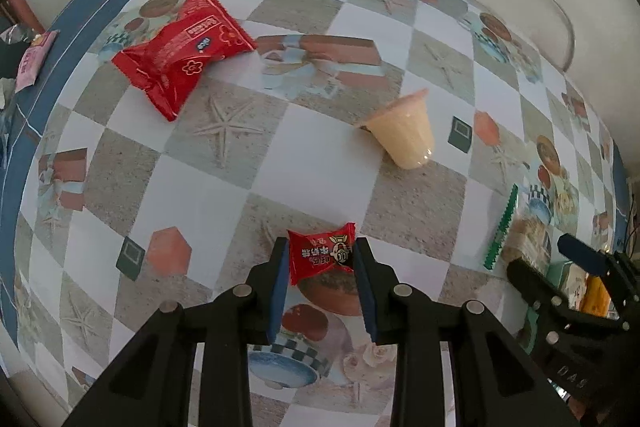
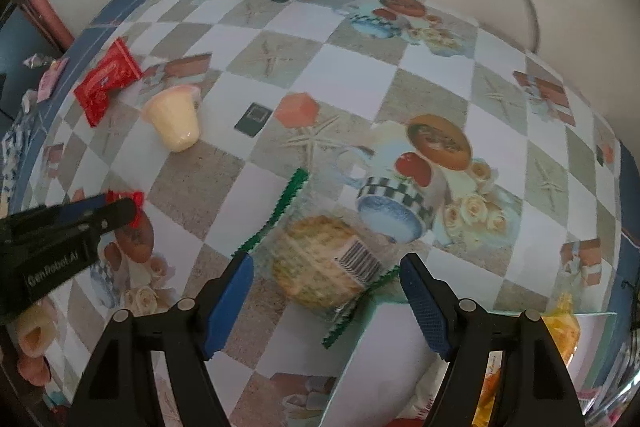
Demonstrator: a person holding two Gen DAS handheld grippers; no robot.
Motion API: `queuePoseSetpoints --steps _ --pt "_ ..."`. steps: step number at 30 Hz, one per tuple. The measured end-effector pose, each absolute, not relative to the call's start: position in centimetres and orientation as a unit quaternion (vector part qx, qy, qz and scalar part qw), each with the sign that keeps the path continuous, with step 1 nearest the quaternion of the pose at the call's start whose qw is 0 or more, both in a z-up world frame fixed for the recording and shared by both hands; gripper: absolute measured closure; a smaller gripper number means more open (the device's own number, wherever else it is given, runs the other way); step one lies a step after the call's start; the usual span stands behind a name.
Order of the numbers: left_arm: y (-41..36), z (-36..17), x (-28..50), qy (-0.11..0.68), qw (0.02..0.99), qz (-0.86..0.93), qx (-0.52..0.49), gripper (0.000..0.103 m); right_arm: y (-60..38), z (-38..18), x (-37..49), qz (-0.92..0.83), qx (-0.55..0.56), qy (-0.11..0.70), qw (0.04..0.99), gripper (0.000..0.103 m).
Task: Organize snacks
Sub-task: 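Grasp the small red candy pack with the left tool while the right tool grasps the green-edged cracker pack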
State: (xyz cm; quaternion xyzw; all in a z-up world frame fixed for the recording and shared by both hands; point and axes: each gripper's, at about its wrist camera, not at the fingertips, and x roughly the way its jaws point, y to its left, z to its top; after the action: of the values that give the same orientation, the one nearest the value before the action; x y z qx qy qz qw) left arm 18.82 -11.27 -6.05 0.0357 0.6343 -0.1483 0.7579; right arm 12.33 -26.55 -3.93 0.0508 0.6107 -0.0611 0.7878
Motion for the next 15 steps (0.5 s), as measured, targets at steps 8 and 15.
queuePoseSetpoints --steps 8,15 --pt "-10.1 -6.1 19.1 0.637 0.756 -0.149 0.024 0.07 -25.4 -4.6 12.9 -0.061 0.022 0.618 0.783 0.028" --pt "-9.4 -5.6 18.8 0.636 0.757 -0.145 0.02 0.07 -25.8 -4.1 13.6 -0.078 0.031 0.61 0.788 0.044"
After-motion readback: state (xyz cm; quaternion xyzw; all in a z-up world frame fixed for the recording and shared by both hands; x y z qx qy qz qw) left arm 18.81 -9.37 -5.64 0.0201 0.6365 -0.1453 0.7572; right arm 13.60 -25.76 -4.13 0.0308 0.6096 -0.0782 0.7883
